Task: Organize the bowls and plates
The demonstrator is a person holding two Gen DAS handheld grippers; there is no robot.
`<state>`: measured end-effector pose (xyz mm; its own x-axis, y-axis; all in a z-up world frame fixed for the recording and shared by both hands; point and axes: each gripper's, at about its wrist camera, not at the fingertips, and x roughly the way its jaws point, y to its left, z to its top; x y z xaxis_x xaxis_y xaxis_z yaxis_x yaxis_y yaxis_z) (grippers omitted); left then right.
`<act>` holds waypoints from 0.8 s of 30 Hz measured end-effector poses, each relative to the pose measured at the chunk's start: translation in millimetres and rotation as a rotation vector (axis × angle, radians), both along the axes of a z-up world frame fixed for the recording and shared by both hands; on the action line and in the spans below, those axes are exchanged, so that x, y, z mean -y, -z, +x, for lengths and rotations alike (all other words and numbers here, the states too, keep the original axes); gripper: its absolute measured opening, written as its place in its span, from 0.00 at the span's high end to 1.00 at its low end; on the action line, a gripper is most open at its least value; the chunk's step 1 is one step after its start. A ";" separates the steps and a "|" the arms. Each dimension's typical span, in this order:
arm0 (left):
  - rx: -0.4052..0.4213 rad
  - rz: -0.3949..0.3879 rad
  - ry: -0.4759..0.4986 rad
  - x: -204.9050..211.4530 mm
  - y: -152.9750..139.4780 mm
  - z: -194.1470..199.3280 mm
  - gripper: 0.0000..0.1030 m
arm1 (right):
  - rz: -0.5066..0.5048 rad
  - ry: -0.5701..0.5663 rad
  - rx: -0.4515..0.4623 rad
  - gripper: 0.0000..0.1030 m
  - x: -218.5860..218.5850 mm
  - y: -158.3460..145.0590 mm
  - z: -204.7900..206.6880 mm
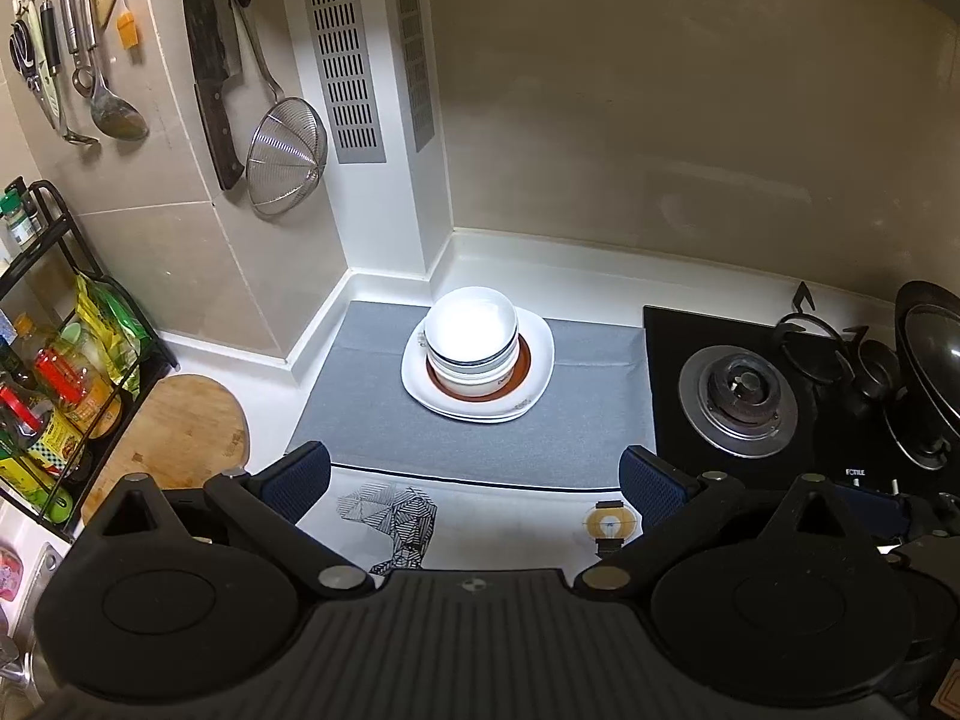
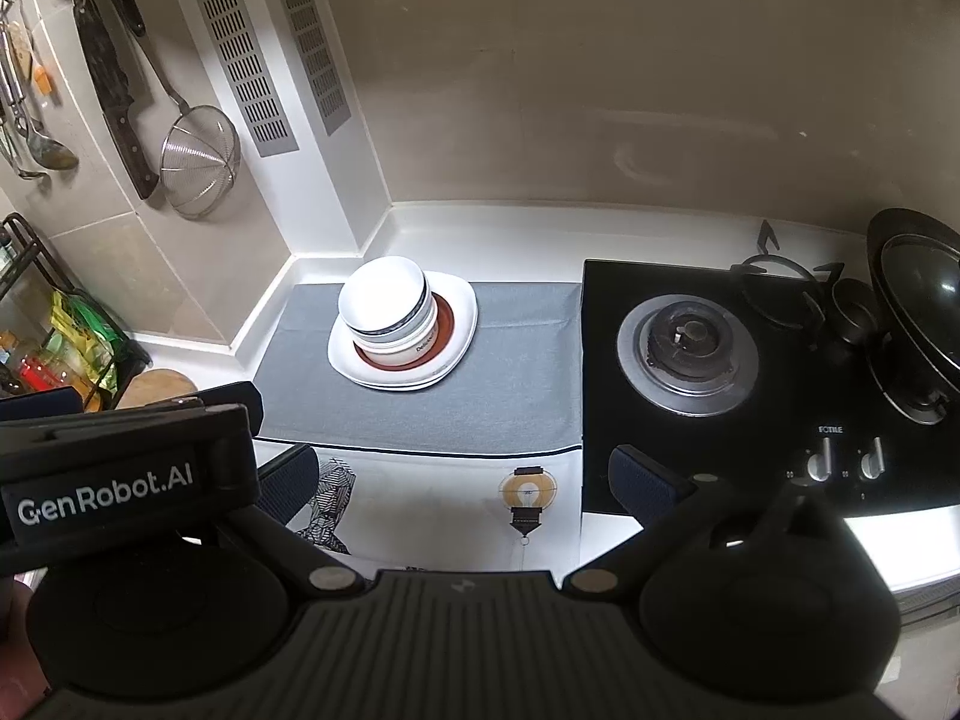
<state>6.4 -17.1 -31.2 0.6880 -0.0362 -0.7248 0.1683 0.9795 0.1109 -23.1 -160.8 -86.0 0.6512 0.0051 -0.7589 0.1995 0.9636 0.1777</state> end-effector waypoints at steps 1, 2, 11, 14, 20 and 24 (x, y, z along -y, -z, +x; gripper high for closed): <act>-0.002 0.001 0.000 -0.5 0.6 0.5 0.01 | 0.001 0.001 -0.001 0.00 -0.4 0.4 0.1; -0.003 0.001 0.003 -1.1 1.2 1.0 0.01 | 0.001 0.003 -0.002 0.00 -0.7 1.0 0.1; -0.013 0.011 0.006 -4.0 6.7 4.0 0.01 | -0.002 -0.015 0.004 0.00 -3.4 7.2 3.4; -0.009 0.017 0.008 -4.1 5.2 6.4 0.01 | 0.003 -0.011 0.006 0.00 -4.1 6.4 6.5; -0.009 0.025 0.009 -6.9 4.1 10.7 0.01 | 0.015 -0.011 0.005 0.00 -5.9 7.8 9.5; -0.018 0.023 0.003 -7.8 5.6 12.4 0.01 | 0.015 -0.014 -0.006 0.00 -7.9 8.7 12.3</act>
<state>18.9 -9.3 -36.8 0.6749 -0.0218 -0.7376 0.1738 0.9761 0.1302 -10.9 -153.0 -94.7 0.6461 0.0257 -0.7629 0.1875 0.9634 0.1913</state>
